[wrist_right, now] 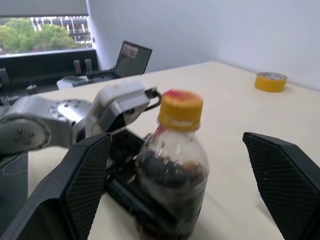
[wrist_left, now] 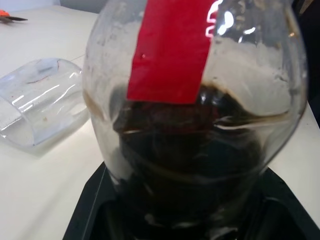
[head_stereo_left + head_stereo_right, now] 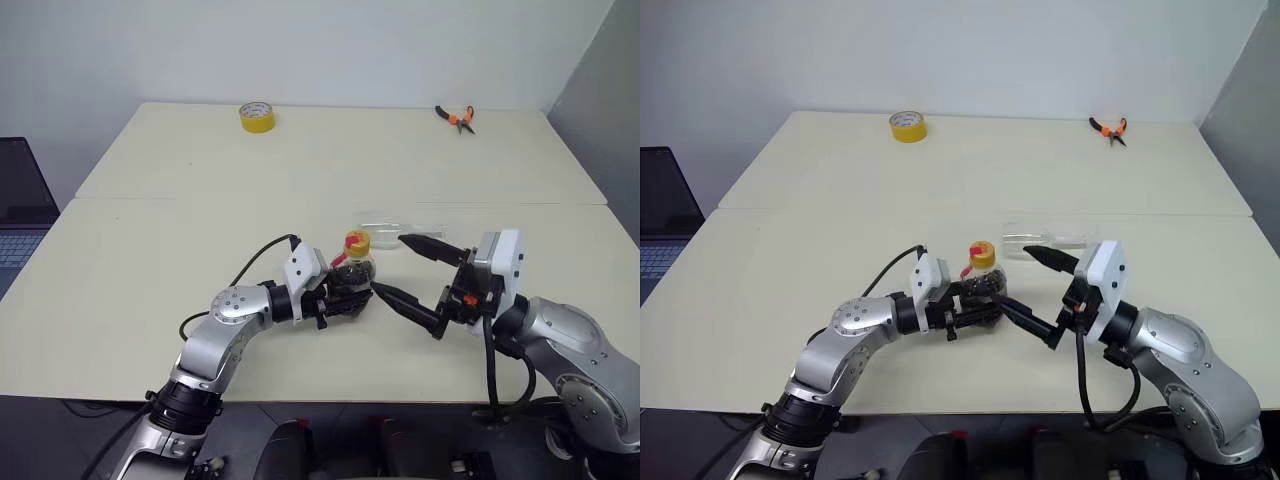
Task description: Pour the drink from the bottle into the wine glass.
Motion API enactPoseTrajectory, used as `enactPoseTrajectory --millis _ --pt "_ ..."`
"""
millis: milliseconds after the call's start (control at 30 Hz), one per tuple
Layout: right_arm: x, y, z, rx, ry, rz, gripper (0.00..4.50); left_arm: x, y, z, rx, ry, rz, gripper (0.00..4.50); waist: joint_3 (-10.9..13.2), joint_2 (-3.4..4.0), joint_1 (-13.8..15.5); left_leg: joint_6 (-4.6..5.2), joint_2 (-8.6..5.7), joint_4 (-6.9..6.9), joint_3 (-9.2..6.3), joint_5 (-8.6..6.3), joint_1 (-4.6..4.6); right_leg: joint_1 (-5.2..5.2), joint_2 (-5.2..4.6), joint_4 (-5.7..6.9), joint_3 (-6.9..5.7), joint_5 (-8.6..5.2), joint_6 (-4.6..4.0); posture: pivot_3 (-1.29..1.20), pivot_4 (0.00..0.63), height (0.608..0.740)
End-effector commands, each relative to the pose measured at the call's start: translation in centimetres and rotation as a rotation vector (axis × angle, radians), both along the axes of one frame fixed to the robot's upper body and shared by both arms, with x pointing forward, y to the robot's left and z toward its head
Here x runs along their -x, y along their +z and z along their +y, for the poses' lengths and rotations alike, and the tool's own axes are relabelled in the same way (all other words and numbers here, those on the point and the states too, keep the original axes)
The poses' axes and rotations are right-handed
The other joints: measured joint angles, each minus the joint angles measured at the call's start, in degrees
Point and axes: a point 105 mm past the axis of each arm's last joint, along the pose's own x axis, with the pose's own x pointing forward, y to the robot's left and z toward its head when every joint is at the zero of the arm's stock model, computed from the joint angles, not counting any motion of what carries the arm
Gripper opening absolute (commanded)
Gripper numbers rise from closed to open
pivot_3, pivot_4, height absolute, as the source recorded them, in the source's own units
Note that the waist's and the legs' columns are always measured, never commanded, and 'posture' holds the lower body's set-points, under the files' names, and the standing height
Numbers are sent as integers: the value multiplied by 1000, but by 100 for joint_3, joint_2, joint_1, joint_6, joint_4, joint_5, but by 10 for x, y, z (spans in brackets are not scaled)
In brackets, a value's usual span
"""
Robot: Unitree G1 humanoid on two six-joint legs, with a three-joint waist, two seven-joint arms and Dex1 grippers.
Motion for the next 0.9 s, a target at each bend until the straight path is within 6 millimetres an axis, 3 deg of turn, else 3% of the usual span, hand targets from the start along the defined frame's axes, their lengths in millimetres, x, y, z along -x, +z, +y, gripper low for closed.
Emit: enactPoseTrajectory --millis 33,233,767,900 --pt "0 15 7 -49 -5 -23 4500 5 9 -8 -3 -84 -55 1950 0 0 -2 0 0 0 0 0 0 0 0 0 1 0 0 0 150 740" --pt "-6 19 12 -68 -8 -7 4500 5 7 -12 -13 -115 -58 1950 0 0 -6 1 0 0 0 0 -2 -1 0 -1 -1 0 0 0 150 740" --pt "-16 6 17 23 -16 32 4500 5 3 -17 -9 -120 -66 1946 0 1 -13 1 0 0 -1 0 -3 -2 -1 0 -1 0 0 0 150 740" --pt "-17 4 16 32 -22 39 3620 5 3 -17 -11 -119 -72 1946 0 1 -14 2 0 0 -1 -1 -3 -2 -1 0 -1 0 0 0 150 740"
